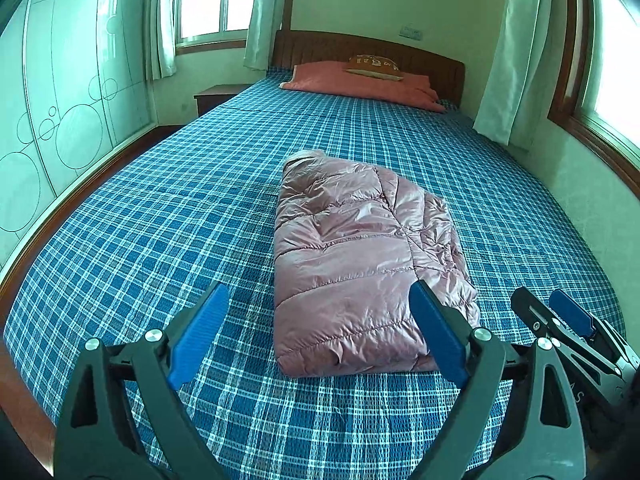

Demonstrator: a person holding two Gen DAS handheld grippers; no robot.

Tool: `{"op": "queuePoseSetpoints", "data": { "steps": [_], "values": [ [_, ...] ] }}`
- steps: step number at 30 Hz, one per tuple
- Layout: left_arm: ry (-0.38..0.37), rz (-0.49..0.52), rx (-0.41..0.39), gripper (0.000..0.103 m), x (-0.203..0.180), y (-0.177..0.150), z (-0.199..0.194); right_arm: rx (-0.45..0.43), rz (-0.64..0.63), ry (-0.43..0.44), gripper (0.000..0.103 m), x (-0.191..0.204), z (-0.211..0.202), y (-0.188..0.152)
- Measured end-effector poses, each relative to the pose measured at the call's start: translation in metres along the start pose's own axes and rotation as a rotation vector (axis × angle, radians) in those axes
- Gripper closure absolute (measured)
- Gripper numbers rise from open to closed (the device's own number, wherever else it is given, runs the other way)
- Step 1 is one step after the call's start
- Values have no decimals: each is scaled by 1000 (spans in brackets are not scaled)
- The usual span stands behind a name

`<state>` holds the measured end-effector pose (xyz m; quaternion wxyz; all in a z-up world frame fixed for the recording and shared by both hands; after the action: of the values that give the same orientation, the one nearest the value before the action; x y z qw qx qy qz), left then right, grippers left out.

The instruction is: Fold large clothes

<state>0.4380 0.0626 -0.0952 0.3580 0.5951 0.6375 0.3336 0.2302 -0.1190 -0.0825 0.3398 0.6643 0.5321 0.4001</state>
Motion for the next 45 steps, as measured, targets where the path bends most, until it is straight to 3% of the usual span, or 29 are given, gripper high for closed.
{"op": "queuePoseSetpoints", "data": {
  "steps": [45],
  "values": [
    [23, 26, -9, 10, 5, -3, -2, -16, -44, -8, 41, 11, -5, 2]
  ]
}}
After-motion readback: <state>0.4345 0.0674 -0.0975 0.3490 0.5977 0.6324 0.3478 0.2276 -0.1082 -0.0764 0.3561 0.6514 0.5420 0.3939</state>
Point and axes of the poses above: each gripper's, at about its wrist camera, not at the fingertips, and z roughly the way its jaws point, x to its left, y to its top, the point moved 4 cm from there along z, roughly the way its jaws point, and after that the axes turned 13 degrees about -x, right-handed, at the moved point
